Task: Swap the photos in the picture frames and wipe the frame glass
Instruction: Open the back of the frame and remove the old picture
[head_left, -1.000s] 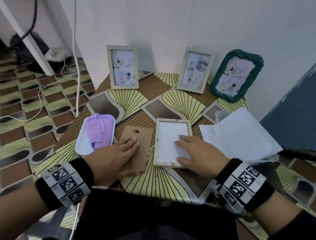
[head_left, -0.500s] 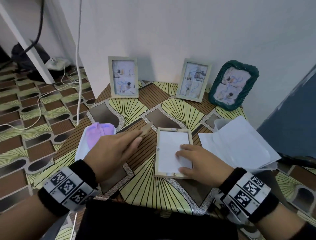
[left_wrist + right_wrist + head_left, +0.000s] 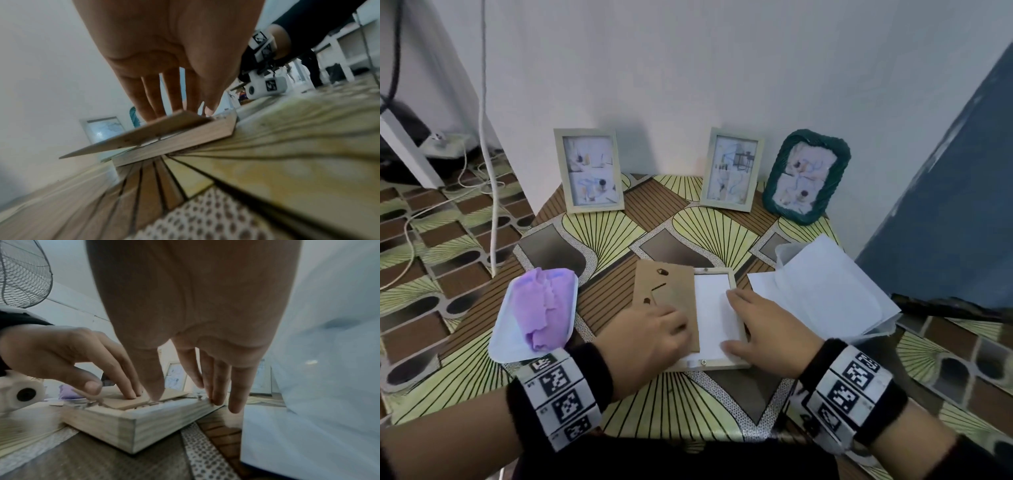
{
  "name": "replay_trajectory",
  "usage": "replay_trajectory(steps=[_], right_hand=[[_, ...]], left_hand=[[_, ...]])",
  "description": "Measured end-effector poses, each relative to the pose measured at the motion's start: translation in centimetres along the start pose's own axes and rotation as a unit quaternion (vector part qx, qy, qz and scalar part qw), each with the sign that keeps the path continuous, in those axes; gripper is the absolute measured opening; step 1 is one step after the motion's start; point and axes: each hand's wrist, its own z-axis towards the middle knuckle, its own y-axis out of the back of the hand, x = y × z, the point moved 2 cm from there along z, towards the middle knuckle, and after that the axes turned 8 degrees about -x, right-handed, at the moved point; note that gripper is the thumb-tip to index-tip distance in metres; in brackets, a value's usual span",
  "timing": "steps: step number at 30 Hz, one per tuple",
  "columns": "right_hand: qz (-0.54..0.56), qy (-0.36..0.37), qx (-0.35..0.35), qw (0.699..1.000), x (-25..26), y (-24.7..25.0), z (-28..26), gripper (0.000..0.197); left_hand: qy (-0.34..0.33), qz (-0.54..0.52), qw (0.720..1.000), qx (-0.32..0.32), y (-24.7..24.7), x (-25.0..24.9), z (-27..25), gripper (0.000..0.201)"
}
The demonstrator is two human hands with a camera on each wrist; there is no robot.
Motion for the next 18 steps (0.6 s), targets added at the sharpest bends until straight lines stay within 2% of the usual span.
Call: replay_trajectory(steps=[2,4,7,9,11,12,18], right_hand=[[0.017,0.004,-0.013,1.000,-0.3,0.3,0.0,0.063],[0.040,0.006,-0.024,0.999,-0.5,0.6,-0.1,0.048],[0.063,0.002,-0.035,0.997,-0.6,0.9,-0.4,0.034],[0.058,-0.003,-0.024,0.998,-0.7,0.8,-0.4,0.033],[0.037,-0.006,0.005,0.999,-0.7,0.5,-0.3,0.042],[0.024,-0.006,0.016,1.000,-0.8,0.4,-0.2,0.044],[0.005,-0.009,0.025,1.000,-1.0,0.0,0.1,0.044]], left_hand=[[-0.006,-0.034,0.999,0.023,-0.3,0.3,0.3,0.020],[0.003,-0.068,0.998,0.005,0.0,1.1,0.3,0.034],[0.040,-0.053,0.998,-0.022,0.3,2.8,-0.1,0.056],[0.059,-0.038,0.997,0.035,-0.2,4.0,-0.5,0.074],[0.072,-0.044,0.989,0.123,-1.2,4.9,-1.0,0.089],[0.072,-0.052,0.985,0.147,-1.6,5.1,-1.2,0.092],[0.053,-0.074,0.986,0.142,-1.8,4.6,-0.5,0.093]])
